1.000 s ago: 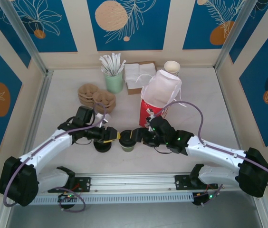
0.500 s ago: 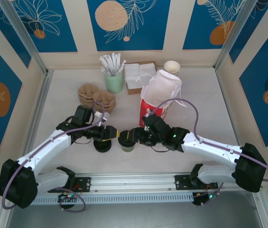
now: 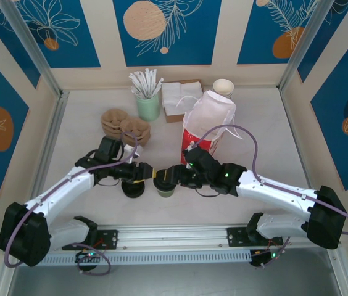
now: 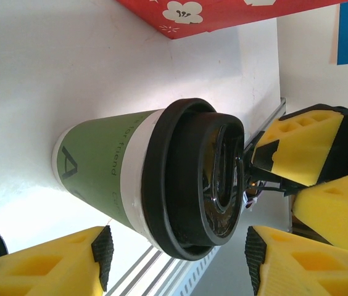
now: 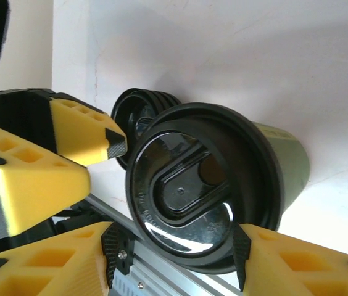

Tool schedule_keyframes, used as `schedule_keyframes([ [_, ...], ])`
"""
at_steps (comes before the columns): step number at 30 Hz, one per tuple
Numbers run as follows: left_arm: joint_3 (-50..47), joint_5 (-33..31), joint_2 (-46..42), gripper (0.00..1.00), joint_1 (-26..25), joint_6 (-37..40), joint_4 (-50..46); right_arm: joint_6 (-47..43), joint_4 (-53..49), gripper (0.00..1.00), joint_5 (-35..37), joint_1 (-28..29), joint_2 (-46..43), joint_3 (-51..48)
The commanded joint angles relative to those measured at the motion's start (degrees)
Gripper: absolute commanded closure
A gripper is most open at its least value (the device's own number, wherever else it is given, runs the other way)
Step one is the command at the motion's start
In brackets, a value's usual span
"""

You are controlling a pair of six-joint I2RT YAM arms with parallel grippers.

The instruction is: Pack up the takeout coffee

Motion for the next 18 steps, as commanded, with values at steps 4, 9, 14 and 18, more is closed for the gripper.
schedule_keyframes([
  [4, 3.1, -1.5, 1.3, 0.39, -2.4, 0.9, -0.8, -1.5, -3.7, 0.47, 3.0, 0.2, -1.8, 0.8],
  [9, 4.0, -2.5, 3.1, 0.39, -4.0, 0.8, -0.4, -1.4, -3.9, 0.47, 2.8, 0.0, -1.7, 0.4],
  [14, 4.6, -4.8, 4.4, 0.39, -5.2, 1.9, -2.3, -1.4, -3.3, 0.47, 2.7, -0.2, -1.3, -0.4],
  [18, 4.4, -5.6, 4.6, 0.39, -5.4, 2.4, -3.0, -1.4, -2.3, 0.47, 2.2, -0.4, -0.4, -0.9],
])
